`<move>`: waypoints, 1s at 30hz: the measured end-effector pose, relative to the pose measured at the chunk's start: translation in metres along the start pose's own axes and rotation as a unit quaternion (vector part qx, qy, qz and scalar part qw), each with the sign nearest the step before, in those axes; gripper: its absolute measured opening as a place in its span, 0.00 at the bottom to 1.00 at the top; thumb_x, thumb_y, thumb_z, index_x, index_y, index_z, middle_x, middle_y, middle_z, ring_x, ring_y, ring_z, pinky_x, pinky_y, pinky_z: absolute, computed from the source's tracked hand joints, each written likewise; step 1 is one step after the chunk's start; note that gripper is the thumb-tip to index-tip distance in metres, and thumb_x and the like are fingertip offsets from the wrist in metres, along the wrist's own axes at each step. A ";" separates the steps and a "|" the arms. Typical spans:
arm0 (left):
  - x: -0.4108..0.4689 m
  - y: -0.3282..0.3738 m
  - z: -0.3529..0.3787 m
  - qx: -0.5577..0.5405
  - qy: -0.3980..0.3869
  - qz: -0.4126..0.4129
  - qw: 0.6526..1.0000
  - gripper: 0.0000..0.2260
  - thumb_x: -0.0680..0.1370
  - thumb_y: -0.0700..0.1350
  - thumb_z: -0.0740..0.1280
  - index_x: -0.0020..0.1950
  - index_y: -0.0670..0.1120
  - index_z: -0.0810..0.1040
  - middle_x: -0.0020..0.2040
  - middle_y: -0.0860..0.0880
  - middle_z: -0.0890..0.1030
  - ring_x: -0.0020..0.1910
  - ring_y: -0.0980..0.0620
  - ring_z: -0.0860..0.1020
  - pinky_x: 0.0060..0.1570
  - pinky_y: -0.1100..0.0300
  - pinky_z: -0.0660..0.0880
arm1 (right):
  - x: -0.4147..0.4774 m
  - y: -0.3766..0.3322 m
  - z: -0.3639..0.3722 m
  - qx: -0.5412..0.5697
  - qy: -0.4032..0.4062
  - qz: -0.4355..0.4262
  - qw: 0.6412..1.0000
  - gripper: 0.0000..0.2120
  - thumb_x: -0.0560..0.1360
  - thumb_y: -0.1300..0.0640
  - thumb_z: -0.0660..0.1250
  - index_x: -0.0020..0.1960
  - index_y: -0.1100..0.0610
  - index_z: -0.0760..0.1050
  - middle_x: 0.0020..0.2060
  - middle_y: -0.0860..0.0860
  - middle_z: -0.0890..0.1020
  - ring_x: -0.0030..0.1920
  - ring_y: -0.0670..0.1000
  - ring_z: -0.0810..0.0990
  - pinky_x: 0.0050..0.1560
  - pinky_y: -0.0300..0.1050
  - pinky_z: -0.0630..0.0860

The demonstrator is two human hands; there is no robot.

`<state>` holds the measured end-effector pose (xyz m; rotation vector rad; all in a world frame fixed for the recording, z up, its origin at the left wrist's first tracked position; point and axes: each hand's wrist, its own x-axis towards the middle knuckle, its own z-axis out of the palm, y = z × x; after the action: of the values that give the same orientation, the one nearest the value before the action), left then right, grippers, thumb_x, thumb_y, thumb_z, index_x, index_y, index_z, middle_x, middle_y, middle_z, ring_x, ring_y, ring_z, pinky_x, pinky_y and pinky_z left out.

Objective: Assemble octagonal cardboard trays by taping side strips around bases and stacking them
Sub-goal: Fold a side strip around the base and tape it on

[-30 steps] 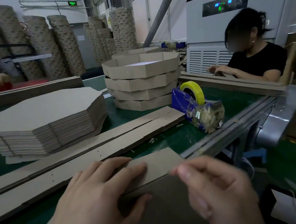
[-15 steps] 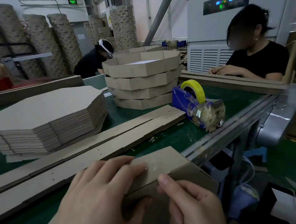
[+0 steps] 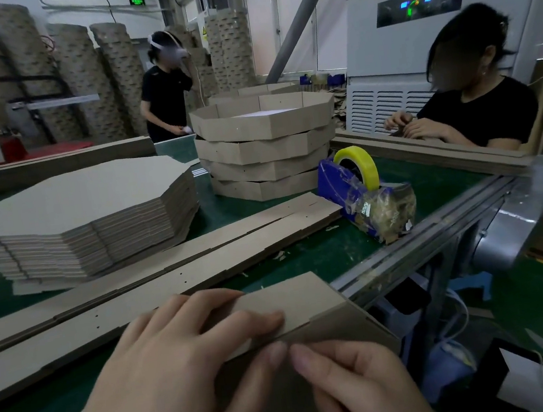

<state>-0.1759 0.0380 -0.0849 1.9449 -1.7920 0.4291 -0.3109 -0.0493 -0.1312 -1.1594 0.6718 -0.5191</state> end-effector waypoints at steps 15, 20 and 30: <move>0.005 0.005 0.015 0.085 0.107 -0.015 0.991 0.14 0.73 0.59 0.60 0.33 0.55 0.79 0.42 0.54 0.83 0.39 0.48 0.82 0.32 0.59 0.69 | 0.021 0.046 -0.020 -0.113 0.206 -0.045 0.971 0.10 0.69 0.55 0.75 0.30 0.55 0.81 0.22 0.48 0.78 0.26 0.43 0.75 0.28 0.29 0.66; -0.003 0.005 0.015 0.086 0.067 -0.006 0.994 0.13 0.72 0.60 0.59 0.39 0.57 0.81 0.45 0.53 0.82 0.41 0.46 0.82 0.35 0.54 0.74 | 0.025 0.037 -0.038 -0.219 0.304 -0.408 0.833 0.12 0.74 0.47 0.64 0.55 0.35 0.80 0.41 0.45 0.74 0.39 0.44 0.75 0.40 0.26 0.68; -0.006 0.003 0.008 0.154 -0.024 0.016 0.988 0.24 0.65 0.62 0.57 0.57 0.60 0.82 0.43 0.47 0.81 0.36 0.43 0.81 0.34 0.48 0.77 | 0.029 0.041 -0.042 -0.351 0.268 -0.479 0.758 0.18 0.77 0.36 0.58 0.63 0.39 0.74 0.45 0.48 0.71 0.44 0.44 0.71 0.51 0.26 0.65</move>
<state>-0.1799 0.0389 -0.0947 2.1493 -1.8807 0.7128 -0.3196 -0.0836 -0.1863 -2.1126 0.7436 -1.6188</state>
